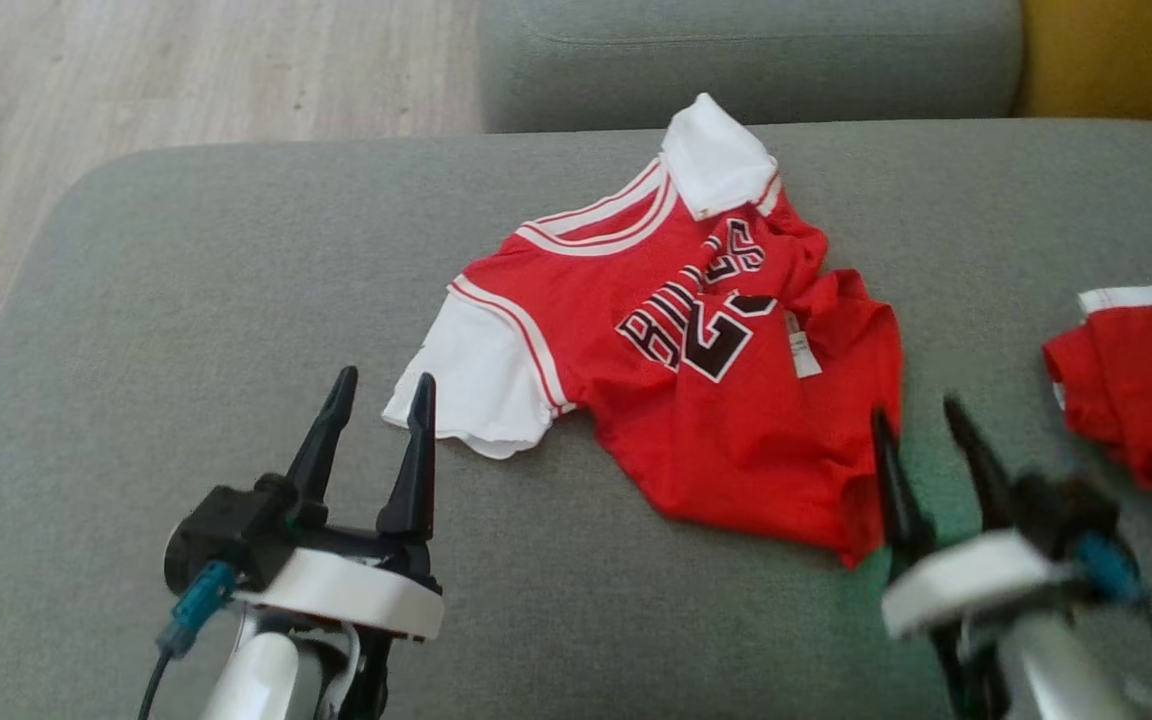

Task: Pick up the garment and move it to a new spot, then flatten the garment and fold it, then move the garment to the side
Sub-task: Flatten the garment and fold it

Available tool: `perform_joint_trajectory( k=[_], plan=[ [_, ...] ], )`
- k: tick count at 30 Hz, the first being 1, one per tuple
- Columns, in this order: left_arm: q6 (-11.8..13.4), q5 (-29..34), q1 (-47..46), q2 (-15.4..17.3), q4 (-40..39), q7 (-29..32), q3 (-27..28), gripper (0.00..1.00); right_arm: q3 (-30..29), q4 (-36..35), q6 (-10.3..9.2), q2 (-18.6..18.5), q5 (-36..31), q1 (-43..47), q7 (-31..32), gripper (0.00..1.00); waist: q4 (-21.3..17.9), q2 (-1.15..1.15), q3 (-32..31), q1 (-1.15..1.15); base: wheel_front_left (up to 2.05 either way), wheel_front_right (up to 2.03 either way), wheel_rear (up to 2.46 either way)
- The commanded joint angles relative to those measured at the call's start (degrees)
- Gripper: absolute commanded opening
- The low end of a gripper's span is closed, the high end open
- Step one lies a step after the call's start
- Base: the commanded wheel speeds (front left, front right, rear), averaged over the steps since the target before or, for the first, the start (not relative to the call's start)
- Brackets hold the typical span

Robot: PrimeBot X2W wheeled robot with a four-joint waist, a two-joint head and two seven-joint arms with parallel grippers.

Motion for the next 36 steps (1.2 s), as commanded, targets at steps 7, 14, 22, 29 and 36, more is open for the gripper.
perform_joint_trajectory(
  k=[7,14,22,29,36],
  plan=[
    [-0.9,0.8,-2.6,0.1,-1.0,-0.3,2.0,1.00,-0.3,-9.2,0.20,1.8,-5.1,8.5,1.1,1.00,-1.2,0.00,1.6,0.02,0.00,0.00,0.00],
    [-1.0,0.5,-3.5,0.1,-0.7,-0.3,0.8,1.00,1.1,-9.6,0.20,2.2,-3.9,9.5,6.2,1.00,-0.5,0.00,2.9,0.02,0.00,0.00,0.00],
    [-0.9,0.4,-4.1,0.1,-0.4,-0.3,0.0,1.00,1.8,-3.3,0.20,2.3,1.4,5.5,11.6,1.00,1.8,0.00,4.2,0.02,0.00,0.00,0.00],
    [-1.0,0.4,-4.1,0.1,-0.1,-0.3,-0.1,1.00,3.0,0.6,0.20,2.3,3.2,1.3,10.1,0.40,2.6,0.00,4.3,0.02,0.00,0.00,0.00],
    [-0.8,0.5,-3.5,0.1,0.1,-0.3,0.2,1.00,8.8,-3.4,0.20,1.8,6.9,-0.2,6.4,0.00,1.5,0.00,2.8,0.02,0.00,0.00,0.00]
  ],
)
